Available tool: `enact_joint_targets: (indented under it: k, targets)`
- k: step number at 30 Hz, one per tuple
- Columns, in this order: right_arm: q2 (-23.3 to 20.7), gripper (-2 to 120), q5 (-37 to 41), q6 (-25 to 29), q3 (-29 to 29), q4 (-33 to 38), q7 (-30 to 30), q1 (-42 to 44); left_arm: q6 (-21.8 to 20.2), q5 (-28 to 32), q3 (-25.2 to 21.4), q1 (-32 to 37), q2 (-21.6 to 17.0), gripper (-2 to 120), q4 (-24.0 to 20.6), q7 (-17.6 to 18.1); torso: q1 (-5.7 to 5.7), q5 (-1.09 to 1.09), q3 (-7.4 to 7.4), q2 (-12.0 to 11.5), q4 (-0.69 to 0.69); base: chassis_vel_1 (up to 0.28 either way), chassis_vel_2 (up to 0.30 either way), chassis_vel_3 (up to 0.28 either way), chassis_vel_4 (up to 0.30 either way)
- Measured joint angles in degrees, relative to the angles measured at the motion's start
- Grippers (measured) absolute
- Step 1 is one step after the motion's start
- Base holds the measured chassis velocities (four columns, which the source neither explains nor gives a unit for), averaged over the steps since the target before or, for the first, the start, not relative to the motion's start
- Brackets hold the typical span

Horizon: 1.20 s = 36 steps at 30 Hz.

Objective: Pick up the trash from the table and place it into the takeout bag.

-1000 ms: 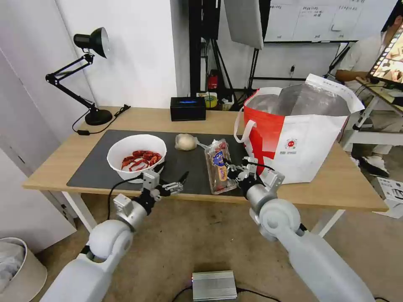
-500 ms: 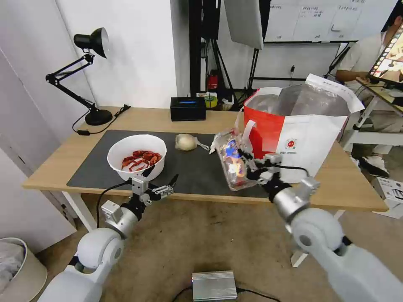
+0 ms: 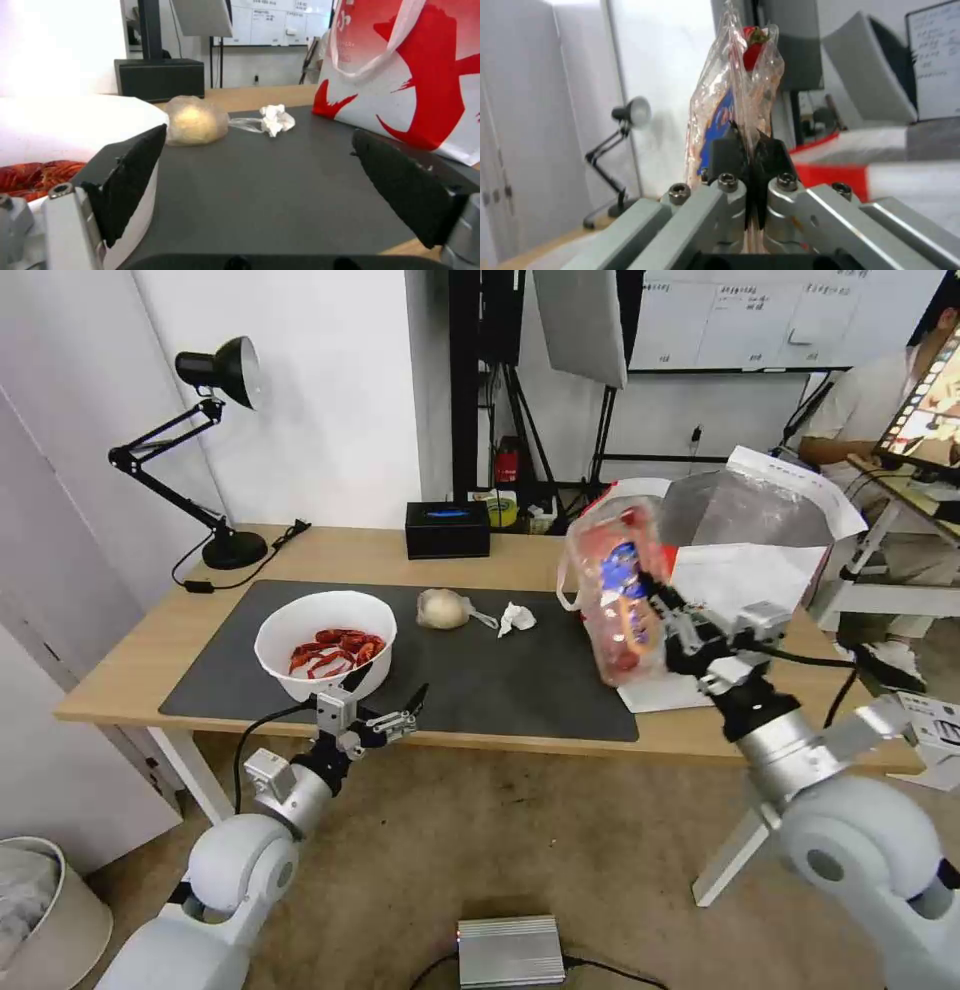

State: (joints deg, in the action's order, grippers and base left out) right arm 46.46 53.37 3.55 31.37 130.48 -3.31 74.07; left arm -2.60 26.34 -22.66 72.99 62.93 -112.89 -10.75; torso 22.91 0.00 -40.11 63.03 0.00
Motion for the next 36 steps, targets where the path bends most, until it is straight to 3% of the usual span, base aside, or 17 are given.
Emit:
enact_joint_targets:
  k: [10,19,22,30,36]
  targets:
    - [-2.60,0,9.89,0.34,4.75,-2.90,-4.36,-7.74,0.38,-0.05,-0.10,0.91,-0.04,100,-0.75,-0.30,0.00,0.00,0.00,0.00,0.00,0.000,0.000,0.000,0.000]
    - [-5.36,0,16.71,-1.14,3.43,-7.50,-9.97,-17.16,0.48,-0.06,-0.74,1.21,0.20,100,-0.85,-0.37,0.00,0.01,0.00,-0.01,0.00,0.000,0.000,0.000,0.000]
    - [-5.83,0,21.48,-2.72,1.64,-10.87,-14.31,-22.37,0.51,-0.06,-0.80,1.16,0.64,100,-0.70,-0.40,0.00,0.00,0.00,-0.01,0.00,0.000,0.000,0.000,0.000]
    - [-4.08,0,31.02,-5.00,-1.74,-16.72,-23.39,-30.17,0.53,-0.08,-0.70,0.87,1.27,100,0.05,-0.51,0.01,0.00,-0.01,-0.01,0.01,0.000,0.000,0.000,0.000]
    - [-1.39,0,34.07,-5.56,-3.12,-19.13,-27.14,-32.63,0.53,-0.12,-0.47,0.75,1.42,100,0.33,-0.54,0.01,0.00,-0.01,-0.01,0.00,0.000,0.000,0.000,0.000]
